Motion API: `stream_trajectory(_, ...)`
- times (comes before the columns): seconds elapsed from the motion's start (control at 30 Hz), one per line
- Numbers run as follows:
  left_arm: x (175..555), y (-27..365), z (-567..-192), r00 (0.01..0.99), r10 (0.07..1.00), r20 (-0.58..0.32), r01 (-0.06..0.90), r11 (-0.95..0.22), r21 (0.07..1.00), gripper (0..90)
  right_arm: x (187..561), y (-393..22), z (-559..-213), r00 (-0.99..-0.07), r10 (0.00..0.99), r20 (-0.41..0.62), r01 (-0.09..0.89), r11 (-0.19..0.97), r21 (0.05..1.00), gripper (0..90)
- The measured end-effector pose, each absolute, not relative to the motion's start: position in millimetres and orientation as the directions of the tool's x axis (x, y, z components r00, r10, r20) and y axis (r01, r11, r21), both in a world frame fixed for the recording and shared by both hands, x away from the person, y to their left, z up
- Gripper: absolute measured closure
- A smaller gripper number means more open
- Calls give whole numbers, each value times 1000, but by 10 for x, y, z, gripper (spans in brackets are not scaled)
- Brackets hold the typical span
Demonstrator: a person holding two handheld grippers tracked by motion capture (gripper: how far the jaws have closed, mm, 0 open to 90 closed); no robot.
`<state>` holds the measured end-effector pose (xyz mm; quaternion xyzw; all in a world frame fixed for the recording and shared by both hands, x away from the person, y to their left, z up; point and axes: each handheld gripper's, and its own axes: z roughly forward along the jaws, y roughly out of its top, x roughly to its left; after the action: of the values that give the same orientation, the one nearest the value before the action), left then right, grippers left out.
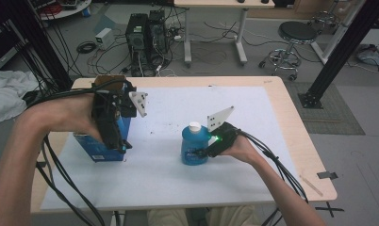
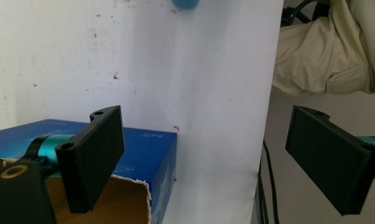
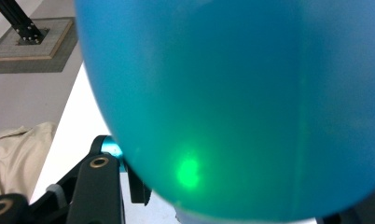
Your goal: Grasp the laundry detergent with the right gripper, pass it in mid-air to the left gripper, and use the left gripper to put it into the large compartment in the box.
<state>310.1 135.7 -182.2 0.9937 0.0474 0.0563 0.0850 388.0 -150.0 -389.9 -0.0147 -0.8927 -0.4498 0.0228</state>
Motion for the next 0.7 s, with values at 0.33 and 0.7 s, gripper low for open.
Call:
stream_trajectory(0.33,3084,1360,-1819,989,103,109,83,-981,175,117,3891,-1504,-3903,-999,-6,46,34,588,808,443)
stream_trajectory(0.7,3081,1339,-1778,986,113,119,89,-977,192,117,3886,-1504,-3895,-999,6,50,44,588,807,467)
